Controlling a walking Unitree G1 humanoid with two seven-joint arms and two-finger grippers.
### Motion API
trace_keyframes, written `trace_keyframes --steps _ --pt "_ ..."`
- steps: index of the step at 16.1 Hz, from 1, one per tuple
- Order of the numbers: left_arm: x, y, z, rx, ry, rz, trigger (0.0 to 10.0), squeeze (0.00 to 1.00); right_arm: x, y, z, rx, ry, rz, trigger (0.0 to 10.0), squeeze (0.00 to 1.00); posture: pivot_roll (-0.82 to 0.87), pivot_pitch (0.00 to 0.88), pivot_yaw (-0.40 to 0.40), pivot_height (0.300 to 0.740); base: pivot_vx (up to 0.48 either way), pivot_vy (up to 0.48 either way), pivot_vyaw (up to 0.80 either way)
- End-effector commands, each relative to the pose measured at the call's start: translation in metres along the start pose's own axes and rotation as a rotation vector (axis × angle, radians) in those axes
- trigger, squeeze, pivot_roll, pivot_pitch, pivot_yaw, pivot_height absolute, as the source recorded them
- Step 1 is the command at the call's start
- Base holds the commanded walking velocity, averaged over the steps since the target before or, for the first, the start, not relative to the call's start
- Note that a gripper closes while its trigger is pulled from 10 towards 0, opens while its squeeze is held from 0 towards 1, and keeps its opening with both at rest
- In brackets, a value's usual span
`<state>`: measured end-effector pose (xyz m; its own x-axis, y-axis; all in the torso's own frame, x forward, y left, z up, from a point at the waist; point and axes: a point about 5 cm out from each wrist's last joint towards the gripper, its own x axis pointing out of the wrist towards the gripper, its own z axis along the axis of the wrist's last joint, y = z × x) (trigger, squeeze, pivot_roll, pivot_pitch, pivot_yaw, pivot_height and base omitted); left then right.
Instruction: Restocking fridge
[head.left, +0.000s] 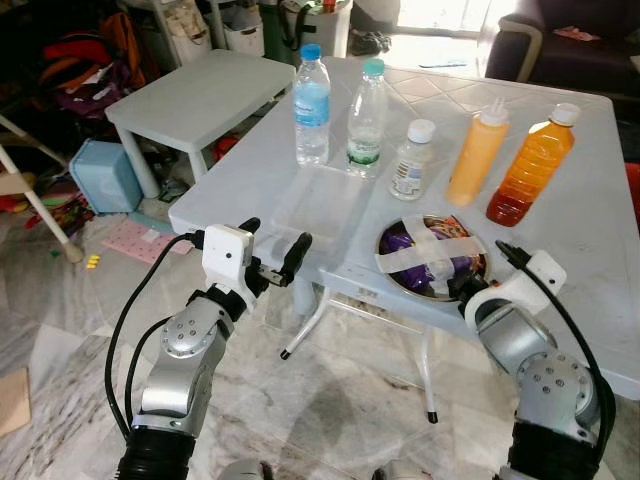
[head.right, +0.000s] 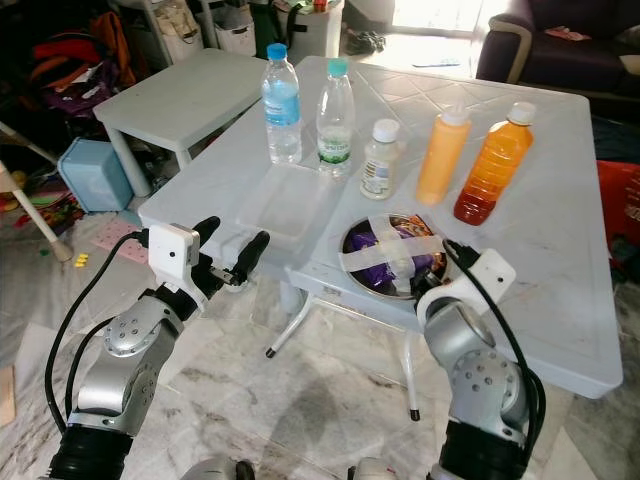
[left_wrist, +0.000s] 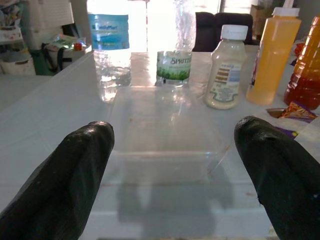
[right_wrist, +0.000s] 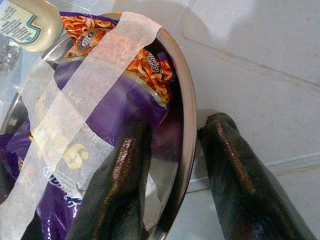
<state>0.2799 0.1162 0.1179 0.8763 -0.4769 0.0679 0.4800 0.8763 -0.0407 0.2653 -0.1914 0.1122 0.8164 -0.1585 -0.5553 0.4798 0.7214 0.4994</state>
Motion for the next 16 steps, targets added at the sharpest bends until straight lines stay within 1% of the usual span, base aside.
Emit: trace_keyframes --steps 1,3,5,6,7,8,10,14,15,16 --pt "0.001 0.003 0.001 0.016 0.009 -0.005 10.0 0.0 0.0 0.006 -0.001 0.016 0.028 0.014 10.0 1.0 -0.08 0.015 0.06 0.74 0.0 0.0 0.0" --pt "0.001 0.002 0.0 0.017 0.011 -0.007 10.0 0.0 -0.001 0.012 -0.002 0.047 0.059 0.033 10.0 0.0 -0.08 0.015 0.059 0.74 0.0 0.0 0.0" --pt "0.001 0.001 -0.001 0.02 0.013 -0.012 10.0 0.0 0.002 0.008 -0.012 0.047 0.126 0.011 10.0 0.0 -0.07 0.016 0.054 0.74 0.0 0.0 0.0" --pt "0.001 0.0 -0.001 0.022 0.014 -0.014 10.0 0.0 0.002 0.004 -0.021 0.028 0.173 -0.005 10.0 0.0 -0.07 0.018 0.05 0.74 0.0 0.0 0.0" --pt "0.001 0.0 -0.001 0.024 0.015 -0.014 10.0 0.0 0.002 -0.002 -0.029 0.018 0.216 -0.031 4.7 0.0 -0.07 0.017 0.048 0.74 0.0 0.0 0.0" --pt "0.001 0.0 -0.002 0.026 0.016 -0.013 10.0 0.0 0.002 -0.005 -0.032 0.008 0.231 -0.045 0.0 0.0 -0.07 0.018 0.045 0.74 0.0 0.0 0.0" --pt "0.001 0.0 -0.002 0.026 0.018 -0.012 10.0 0.0 0.002 -0.011 -0.035 -0.021 0.25 -0.069 0.0 0.0 -0.07 0.017 0.043 0.74 0.0 0.0 0.0" --pt "0.0 -0.002 -0.004 0.023 0.021 -0.013 10.0 0.0 0.007 -0.018 -0.032 0.002 0.261 -0.076 0.0 0.0 -0.07 0.019 0.035 0.74 0.0 0.0 0.0" --pt "0.0 -0.002 -0.004 0.022 0.021 -0.012 10.0 0.0 0.008 -0.02 -0.032 0.002 0.263 -0.079 0.0 0.0 -0.07 0.02 0.033 0.74 0.0 0.0 0.0" --pt "-0.001 -0.002 -0.004 0.022 0.02 -0.008 10.0 0.0 0.011 -0.027 -0.032 0.005 0.269 -0.09 0.0 0.0 -0.07 0.023 0.03 0.74 0.0 0.0 0.0"
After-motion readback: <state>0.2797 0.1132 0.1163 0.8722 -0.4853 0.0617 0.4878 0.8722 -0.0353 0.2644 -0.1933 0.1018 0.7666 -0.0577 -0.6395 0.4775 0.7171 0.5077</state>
